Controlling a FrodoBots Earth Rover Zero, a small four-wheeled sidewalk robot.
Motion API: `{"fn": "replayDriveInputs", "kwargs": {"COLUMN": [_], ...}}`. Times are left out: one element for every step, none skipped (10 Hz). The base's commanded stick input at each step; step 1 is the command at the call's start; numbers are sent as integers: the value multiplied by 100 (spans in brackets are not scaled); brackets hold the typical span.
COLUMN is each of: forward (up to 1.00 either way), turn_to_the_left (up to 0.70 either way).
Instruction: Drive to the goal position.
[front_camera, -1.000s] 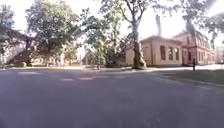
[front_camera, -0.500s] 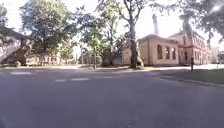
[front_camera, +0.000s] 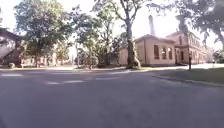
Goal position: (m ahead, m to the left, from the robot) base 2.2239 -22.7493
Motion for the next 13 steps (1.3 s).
{"fn": "replayDriveInputs", "kwargs": {"forward": [60,60,60,60,60,60,60,60,60,60,60,60,60], "turn_to_the_left": [-15,-15,-15,-15,-15,-15,-15,-15,-15,-15,-15,-15,-15]}}
